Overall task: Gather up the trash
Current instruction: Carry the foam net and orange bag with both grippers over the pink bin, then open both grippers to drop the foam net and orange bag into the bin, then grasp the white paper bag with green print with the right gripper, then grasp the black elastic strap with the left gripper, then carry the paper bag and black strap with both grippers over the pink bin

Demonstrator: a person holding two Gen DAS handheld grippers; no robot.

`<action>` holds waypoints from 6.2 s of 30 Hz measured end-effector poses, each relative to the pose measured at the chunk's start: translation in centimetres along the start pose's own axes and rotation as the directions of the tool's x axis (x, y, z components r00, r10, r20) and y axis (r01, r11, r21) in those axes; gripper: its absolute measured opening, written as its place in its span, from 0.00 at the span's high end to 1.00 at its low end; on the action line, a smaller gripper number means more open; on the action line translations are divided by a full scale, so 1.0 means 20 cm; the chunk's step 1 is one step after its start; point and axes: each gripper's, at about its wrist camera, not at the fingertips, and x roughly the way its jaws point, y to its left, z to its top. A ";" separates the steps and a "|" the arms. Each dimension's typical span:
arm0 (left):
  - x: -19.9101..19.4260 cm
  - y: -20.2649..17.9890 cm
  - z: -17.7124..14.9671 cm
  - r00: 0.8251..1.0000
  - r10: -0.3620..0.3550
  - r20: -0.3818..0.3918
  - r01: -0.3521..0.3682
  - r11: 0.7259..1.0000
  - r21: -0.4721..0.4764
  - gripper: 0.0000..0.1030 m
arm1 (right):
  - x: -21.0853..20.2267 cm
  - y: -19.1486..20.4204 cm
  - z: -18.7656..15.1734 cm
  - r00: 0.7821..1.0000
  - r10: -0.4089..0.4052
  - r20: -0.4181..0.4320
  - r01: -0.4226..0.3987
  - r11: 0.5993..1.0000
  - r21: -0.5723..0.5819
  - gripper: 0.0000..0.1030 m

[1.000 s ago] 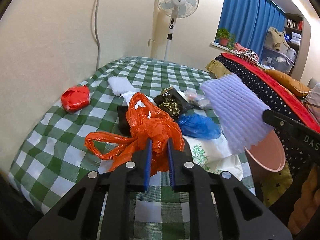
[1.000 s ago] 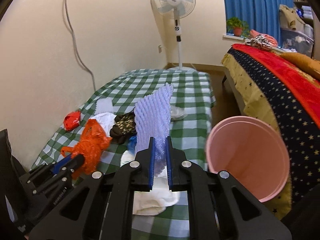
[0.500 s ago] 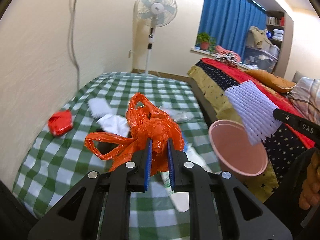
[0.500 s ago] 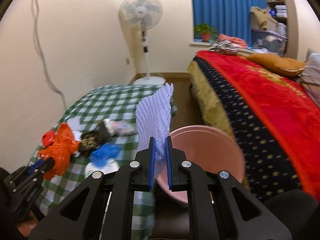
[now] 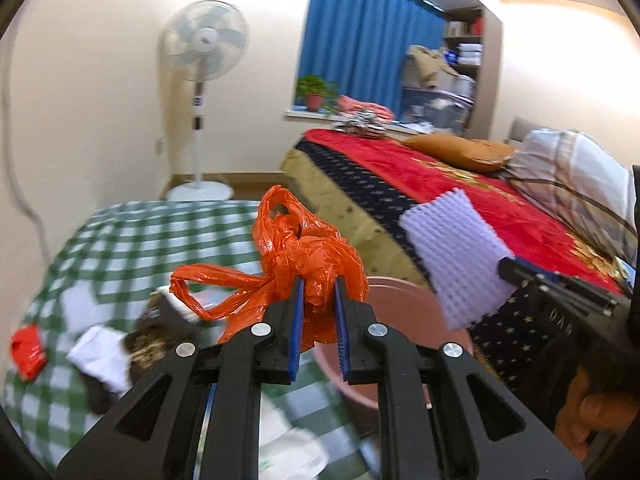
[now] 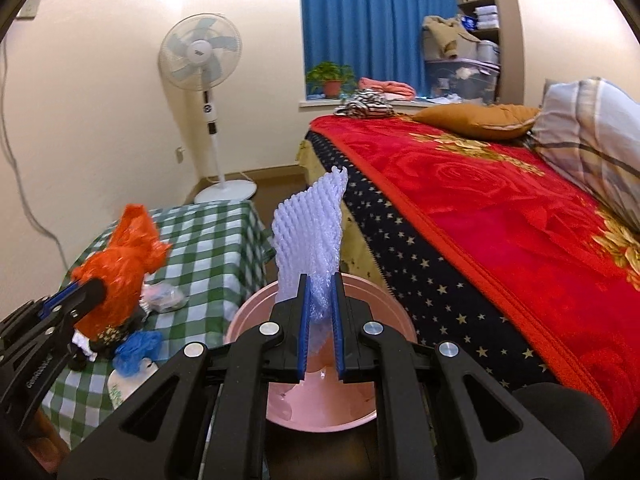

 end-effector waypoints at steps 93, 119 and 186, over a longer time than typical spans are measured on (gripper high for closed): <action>-0.30 0.91 -0.39 0.923 0.373 -0.092 -0.380 0.853 -0.358 0.74 | 0.38 0.72 -0.62 0.756 0.441 -0.484 -0.503 0.864 0.002 0.81; 0.01 1.04 -0.55 0.864 0.379 -0.332 -0.486 0.801 -0.349 0.73 | 0.37 0.72 -0.48 0.811 0.449 -0.374 -0.496 0.868 -0.034 0.93; -0.40 0.61 -0.37 0.920 0.385 -0.076 -0.392 0.891 -0.228 0.77 | -0.17 0.22 -0.09 0.958 0.288 0.000 -0.288 0.955 -0.074 0.93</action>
